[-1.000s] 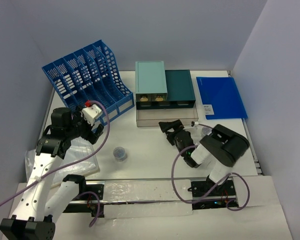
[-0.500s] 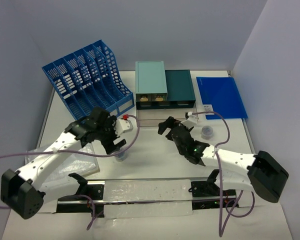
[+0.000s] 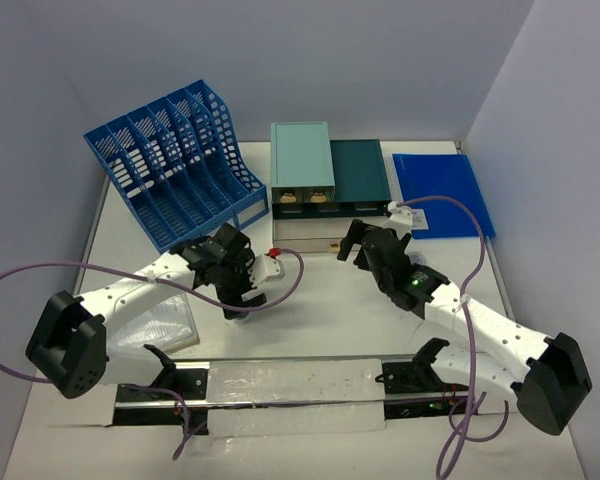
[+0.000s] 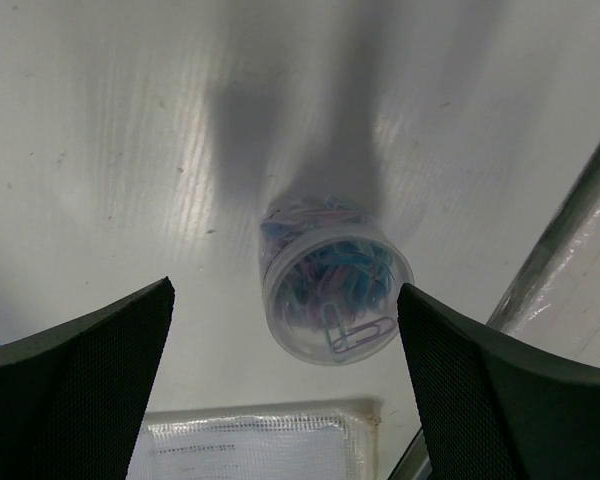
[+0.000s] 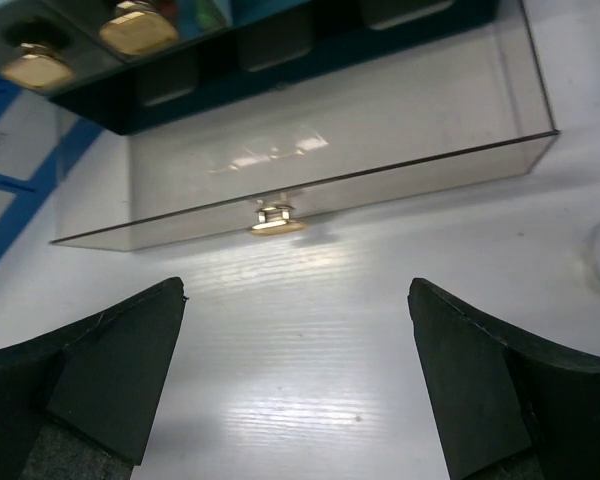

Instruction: Organize the desk

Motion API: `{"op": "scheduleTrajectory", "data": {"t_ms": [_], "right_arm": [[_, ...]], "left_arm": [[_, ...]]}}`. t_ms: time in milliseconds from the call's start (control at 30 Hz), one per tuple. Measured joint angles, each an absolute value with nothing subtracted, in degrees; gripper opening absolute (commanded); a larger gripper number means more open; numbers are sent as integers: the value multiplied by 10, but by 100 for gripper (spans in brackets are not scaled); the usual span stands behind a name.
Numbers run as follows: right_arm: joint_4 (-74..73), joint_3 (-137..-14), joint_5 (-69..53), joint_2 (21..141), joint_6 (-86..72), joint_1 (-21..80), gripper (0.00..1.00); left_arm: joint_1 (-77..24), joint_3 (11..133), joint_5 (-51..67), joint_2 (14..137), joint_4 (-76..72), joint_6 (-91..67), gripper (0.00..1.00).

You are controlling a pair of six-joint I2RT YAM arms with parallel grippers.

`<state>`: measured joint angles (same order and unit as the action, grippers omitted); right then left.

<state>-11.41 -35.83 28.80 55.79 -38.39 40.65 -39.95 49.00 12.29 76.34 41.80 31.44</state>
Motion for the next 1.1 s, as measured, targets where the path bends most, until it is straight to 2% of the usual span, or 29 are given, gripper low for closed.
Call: {"op": "scheduleTrajectory", "data": {"t_ms": [133, 467, 700, 767, 833, 867, 967, 1033, 1067, 1100], "right_arm": [[-148, -361, 263, 564, -368, 373, 100], [-164, -361, 243, 564, -346, 361, 100], [-163, -361, 243, 545, -339, 361, 100], [-164, -361, 243, 541, -336, 361, 100], [-164, -361, 243, 539, -335, 361, 100], [-164, -361, 243, 539, -335, 361, 100], [-164, -360, 243, 538, -333, 360, 100], [-164, -360, 243, 536, -333, 357, 100], [-164, -360, 244, 535, -333, 354, 100], [-165, -360, 245, 534, -332, 349, 100]], "left_arm": [[-425, 476, 136, 761, 417, 321, 99], [-442, 461, 132, 768, 420, 329, 99], [-442, 461, 118, 779, 408, 329, 94], [-442, 461, 108, 787, 396, 325, 87], [-442, 461, 100, 797, 384, 320, 69], [-442, 461, 99, 802, 382, 318, 66], [-442, 461, 92, 809, 378, 312, 28], [-442, 462, 91, 808, 378, 313, 16], [-442, 462, 90, 808, 379, 312, 5], [-442, 463, 89, 806, 380, 312, 0]]}}
